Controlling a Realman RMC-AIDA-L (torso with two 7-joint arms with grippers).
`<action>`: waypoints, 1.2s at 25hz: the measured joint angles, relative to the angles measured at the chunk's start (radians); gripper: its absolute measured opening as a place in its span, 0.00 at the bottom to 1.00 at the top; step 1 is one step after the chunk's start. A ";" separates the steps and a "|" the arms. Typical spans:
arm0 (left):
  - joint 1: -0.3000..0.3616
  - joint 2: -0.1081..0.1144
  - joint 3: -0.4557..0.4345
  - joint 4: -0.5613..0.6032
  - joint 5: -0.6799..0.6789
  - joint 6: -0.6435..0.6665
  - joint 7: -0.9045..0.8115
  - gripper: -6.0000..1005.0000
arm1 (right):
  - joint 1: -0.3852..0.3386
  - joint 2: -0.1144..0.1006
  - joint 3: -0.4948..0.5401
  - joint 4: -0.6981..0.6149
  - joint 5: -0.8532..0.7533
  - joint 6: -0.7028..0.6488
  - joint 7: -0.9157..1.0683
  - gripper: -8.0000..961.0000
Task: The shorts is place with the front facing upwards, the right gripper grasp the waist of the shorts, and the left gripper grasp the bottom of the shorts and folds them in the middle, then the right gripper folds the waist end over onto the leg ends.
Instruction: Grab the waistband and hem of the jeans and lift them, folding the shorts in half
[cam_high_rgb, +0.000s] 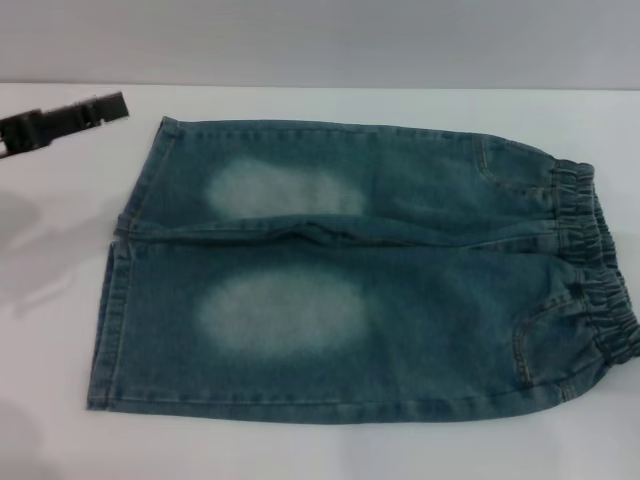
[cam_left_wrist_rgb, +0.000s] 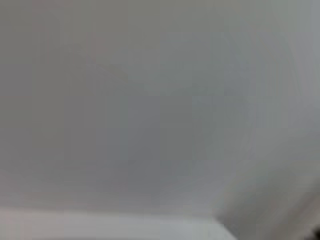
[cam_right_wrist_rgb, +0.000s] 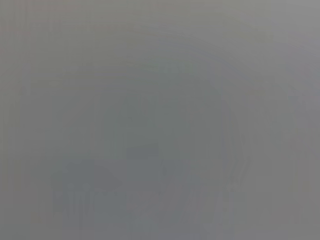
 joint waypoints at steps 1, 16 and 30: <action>-0.003 0.006 0.060 0.038 0.001 0.028 -0.072 0.86 | 0.000 0.000 0.000 -0.001 0.000 0.006 -0.001 0.79; -0.003 0.031 0.442 0.178 -0.007 0.240 -0.559 0.86 | 0.006 -0.003 0.020 -0.089 0.003 0.184 -0.024 0.79; 0.074 0.001 0.493 0.177 0.222 0.155 -0.726 0.86 | 0.012 -0.007 0.020 -0.120 0.001 0.224 -0.026 0.79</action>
